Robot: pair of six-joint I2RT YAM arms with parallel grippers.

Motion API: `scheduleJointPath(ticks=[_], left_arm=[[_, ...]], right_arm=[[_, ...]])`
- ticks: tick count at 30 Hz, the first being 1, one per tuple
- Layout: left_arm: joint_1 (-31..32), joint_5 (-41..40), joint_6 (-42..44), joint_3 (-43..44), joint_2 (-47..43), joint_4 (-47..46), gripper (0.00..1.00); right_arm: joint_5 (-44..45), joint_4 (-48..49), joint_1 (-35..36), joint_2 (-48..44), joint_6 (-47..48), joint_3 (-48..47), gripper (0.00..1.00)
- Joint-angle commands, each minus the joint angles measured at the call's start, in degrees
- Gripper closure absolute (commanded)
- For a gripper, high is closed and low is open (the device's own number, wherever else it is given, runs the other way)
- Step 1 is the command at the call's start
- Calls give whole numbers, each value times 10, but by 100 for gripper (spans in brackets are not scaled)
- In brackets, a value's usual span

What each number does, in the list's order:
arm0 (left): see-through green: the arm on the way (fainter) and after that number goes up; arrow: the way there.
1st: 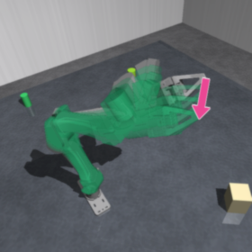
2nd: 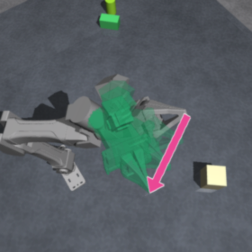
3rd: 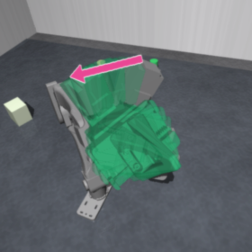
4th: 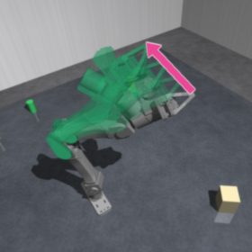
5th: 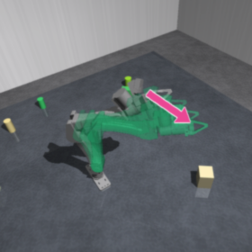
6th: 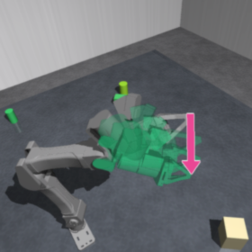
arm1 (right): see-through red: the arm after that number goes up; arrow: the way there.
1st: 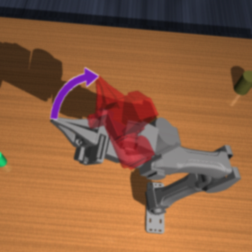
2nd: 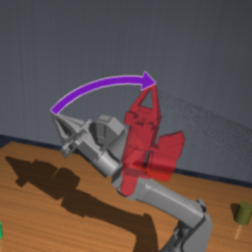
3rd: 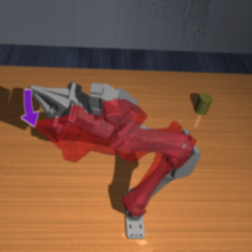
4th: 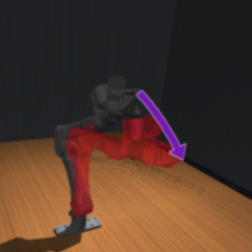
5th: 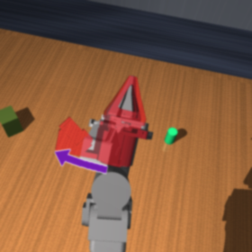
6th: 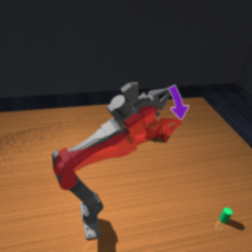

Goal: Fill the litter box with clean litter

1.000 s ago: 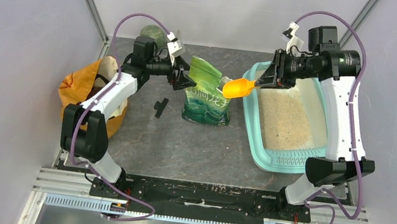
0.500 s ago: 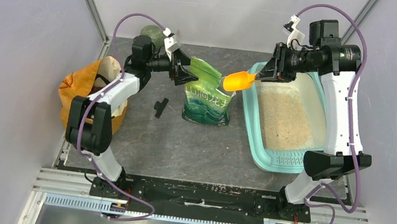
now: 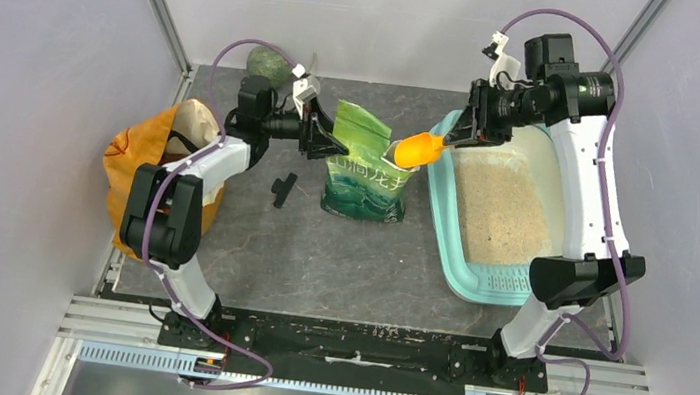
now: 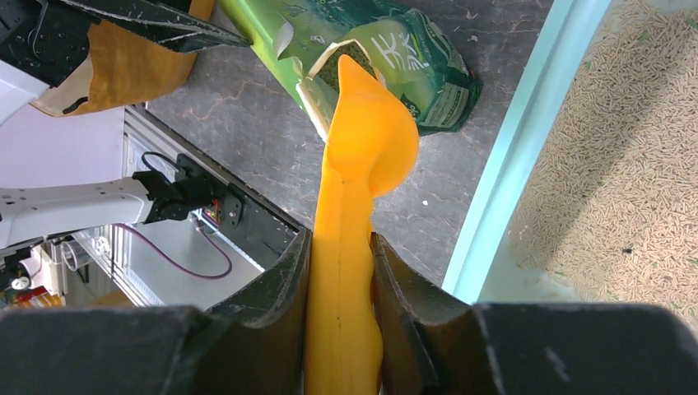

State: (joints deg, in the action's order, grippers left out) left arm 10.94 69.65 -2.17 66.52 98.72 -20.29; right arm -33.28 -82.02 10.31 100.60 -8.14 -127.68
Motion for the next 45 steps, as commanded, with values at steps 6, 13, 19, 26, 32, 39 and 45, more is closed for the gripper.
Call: scheduleJointPath(ticks=[6,13,19,26,32,39,45], left_arm=[[5,4,-10,-30,-39,-35,71],[19,-20,-17,-46,-97,-41,98],[22,-36,-27,-44,-147,-56,98],[34,-23,5,4,-163,0,98],[53,-22,103,29,-172,85,98],[68,-32,170,71,-158,132,98],[91,-30,193,99,-144,133,98]], right_arm=[[41,-18,29,27,18,-35,100],[71,-18,36,25,16,-24,100],[64,-6,37,17,6,-1,100],[67,13,58,40,-5,-10,100],[78,37,79,60,-14,6,100],[56,47,82,50,23,63,100],[38,65,75,28,22,116,100]])
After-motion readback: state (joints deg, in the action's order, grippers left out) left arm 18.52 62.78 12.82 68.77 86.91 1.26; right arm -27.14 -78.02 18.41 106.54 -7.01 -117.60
